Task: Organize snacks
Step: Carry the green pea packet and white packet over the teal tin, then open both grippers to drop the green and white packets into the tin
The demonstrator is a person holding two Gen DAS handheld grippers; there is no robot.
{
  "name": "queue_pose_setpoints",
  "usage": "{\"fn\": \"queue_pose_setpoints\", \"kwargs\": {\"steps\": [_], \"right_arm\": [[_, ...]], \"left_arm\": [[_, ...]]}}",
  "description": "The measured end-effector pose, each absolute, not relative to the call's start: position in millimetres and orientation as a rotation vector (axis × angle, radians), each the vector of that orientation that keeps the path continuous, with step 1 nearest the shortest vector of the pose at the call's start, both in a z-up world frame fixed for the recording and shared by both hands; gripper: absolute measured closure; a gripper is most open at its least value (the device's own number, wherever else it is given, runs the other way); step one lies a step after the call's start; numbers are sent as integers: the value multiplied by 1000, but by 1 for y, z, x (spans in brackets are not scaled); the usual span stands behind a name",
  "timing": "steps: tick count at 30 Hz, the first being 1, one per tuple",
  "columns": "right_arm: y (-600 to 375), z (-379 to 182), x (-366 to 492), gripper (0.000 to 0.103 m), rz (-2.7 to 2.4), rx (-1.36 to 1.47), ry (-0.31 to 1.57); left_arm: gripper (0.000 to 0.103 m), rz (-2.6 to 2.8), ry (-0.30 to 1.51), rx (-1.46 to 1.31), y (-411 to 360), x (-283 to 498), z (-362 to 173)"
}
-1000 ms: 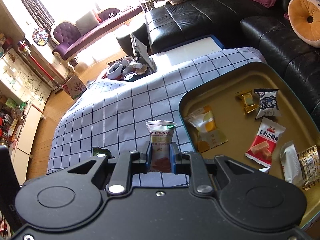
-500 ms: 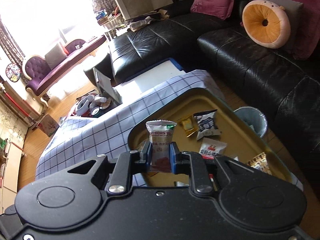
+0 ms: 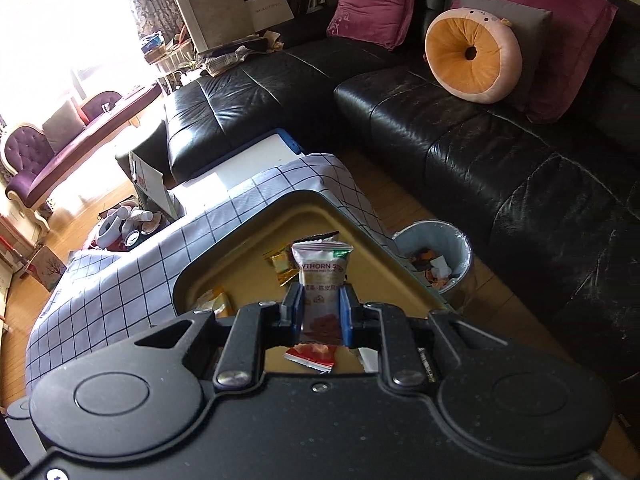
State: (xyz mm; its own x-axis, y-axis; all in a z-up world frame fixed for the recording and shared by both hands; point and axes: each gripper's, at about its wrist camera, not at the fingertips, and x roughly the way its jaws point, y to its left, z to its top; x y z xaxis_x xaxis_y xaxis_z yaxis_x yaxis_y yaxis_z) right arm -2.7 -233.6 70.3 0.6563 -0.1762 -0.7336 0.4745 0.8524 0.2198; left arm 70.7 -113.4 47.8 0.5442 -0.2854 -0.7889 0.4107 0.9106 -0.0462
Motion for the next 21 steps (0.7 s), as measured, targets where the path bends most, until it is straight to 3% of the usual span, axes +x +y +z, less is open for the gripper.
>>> {"fn": "queue_pose_setpoints", "kwargs": {"steps": [21], "right_arm": [[-260, 60, -25, 76, -365, 392, 812]], "left_arm": [[72, -390, 913, 74, -151, 92, 42]]}}
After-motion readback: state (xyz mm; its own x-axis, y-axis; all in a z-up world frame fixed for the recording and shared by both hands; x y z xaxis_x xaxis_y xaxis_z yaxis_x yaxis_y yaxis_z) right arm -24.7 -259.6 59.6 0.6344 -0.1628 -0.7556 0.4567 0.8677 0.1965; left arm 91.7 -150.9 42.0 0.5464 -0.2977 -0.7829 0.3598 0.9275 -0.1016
